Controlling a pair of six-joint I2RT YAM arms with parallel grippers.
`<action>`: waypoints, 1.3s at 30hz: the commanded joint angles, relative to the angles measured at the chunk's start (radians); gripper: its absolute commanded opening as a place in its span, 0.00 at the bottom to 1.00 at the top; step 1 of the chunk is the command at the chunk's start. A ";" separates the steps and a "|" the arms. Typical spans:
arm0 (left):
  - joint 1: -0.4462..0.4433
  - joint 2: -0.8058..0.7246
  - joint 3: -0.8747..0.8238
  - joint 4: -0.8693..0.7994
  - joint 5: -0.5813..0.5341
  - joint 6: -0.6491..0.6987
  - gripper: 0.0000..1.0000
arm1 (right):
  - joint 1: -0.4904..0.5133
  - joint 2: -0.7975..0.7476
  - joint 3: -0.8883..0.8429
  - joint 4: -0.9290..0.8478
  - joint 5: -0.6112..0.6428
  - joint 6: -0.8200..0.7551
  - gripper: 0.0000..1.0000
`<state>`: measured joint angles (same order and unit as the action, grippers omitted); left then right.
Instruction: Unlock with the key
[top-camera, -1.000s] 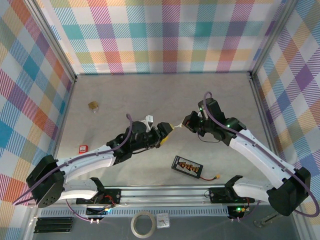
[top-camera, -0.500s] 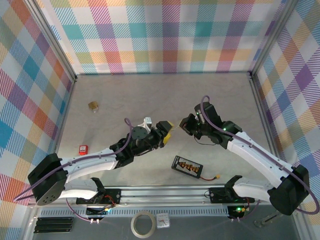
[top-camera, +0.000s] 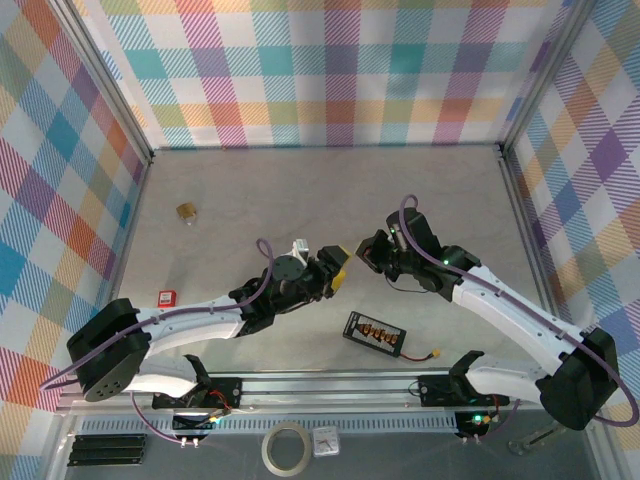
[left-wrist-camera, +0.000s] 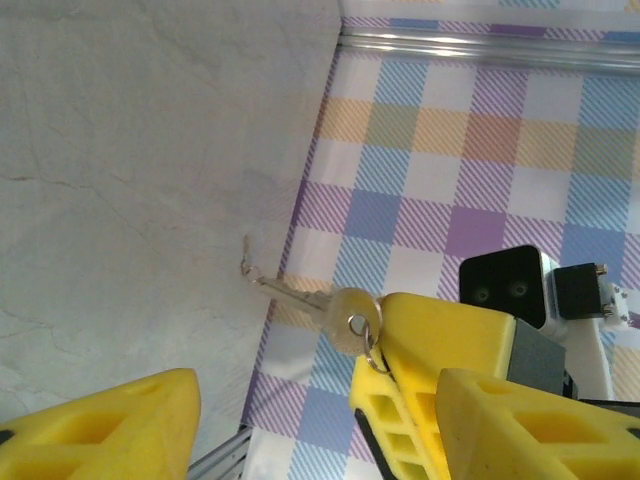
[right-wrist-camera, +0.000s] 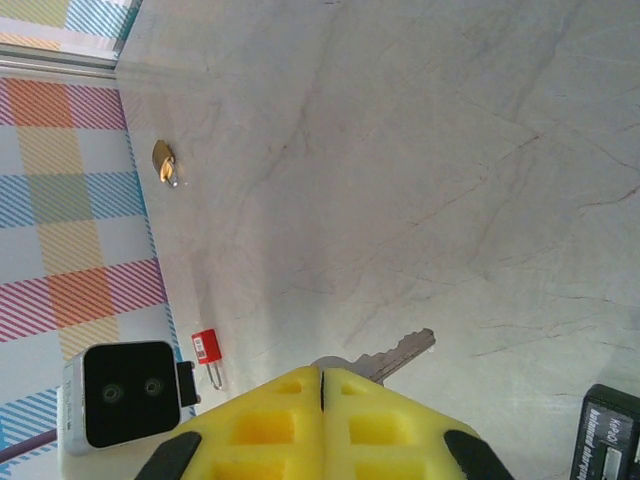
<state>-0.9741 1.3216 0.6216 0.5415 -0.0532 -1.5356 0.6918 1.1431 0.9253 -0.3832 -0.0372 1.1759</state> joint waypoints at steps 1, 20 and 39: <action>-0.009 0.014 -0.021 0.117 -0.019 -0.064 0.69 | 0.010 -0.036 -0.031 0.057 -0.001 0.028 0.00; -0.015 0.042 -0.026 0.199 -0.018 -0.116 0.81 | 0.094 -0.120 -0.161 0.358 -0.023 0.236 0.00; -0.015 0.021 -0.043 0.262 -0.042 -0.112 0.73 | 0.140 -0.222 -0.311 0.322 0.061 0.340 0.00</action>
<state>-0.9806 1.3628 0.5766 0.7624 -0.0917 -1.6566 0.8261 0.9314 0.6415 -0.0387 -0.0059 1.4864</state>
